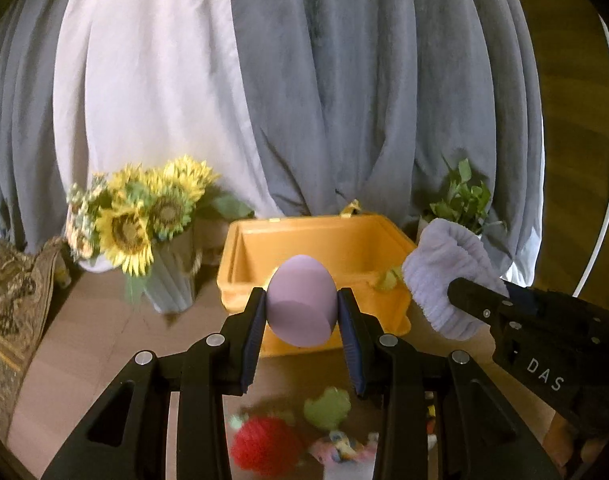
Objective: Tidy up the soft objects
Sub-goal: 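Carry the pink sponge and lavender scrunchie with both tools over the orange crate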
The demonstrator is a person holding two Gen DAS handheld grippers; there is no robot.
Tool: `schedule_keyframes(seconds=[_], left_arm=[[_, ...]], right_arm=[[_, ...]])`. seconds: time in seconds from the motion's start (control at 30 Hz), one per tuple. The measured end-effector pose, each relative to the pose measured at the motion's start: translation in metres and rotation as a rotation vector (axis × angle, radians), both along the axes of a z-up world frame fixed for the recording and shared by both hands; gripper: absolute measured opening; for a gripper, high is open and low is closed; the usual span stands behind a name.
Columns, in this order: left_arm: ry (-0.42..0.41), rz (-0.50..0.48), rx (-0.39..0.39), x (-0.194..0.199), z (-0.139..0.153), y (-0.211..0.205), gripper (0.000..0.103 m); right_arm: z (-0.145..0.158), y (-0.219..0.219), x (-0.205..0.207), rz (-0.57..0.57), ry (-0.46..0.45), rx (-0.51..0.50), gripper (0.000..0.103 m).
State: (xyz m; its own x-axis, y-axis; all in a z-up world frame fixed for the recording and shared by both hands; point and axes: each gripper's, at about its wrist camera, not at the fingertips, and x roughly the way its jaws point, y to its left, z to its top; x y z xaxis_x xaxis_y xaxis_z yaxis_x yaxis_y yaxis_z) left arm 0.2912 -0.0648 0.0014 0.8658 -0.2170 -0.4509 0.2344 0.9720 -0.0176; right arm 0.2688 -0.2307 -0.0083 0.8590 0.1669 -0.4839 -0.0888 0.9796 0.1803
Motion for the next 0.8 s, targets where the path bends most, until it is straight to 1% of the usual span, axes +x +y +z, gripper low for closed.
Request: schedule_keyframes(seconds=[0.1, 0.27, 0.47, 0.6, 0.8], left_arm=[[-0.007, -0.023, -0.010, 0.017, 0.006, 0.005, 0.036], [-0.027, -0.039, -0.005, 0.044, 0.015, 0.009, 0.036], [-0.028, -0.048, 0.010, 0.078, 0.020, 0.008, 0.036], [-0.009, -0.048, 0.009, 0.105, 0.017, 0.005, 0.036], [0.031, -0.047, 0.022, 0.144, 0.002, -0.006, 0.036]], right_arm=[[0.008, 0.006, 0.011, -0.019, -0.023, -0.014, 0.027], [0.021, 0.015, 0.032, -0.041, -0.056, -0.028, 0.027], [0.029, 0.020, 0.063, -0.058, -0.068, -0.046, 0.027], [0.032, 0.019, 0.090, -0.060, -0.052, -0.058, 0.027], [0.023, 0.013, 0.129, -0.053, -0.002, -0.078, 0.027]])
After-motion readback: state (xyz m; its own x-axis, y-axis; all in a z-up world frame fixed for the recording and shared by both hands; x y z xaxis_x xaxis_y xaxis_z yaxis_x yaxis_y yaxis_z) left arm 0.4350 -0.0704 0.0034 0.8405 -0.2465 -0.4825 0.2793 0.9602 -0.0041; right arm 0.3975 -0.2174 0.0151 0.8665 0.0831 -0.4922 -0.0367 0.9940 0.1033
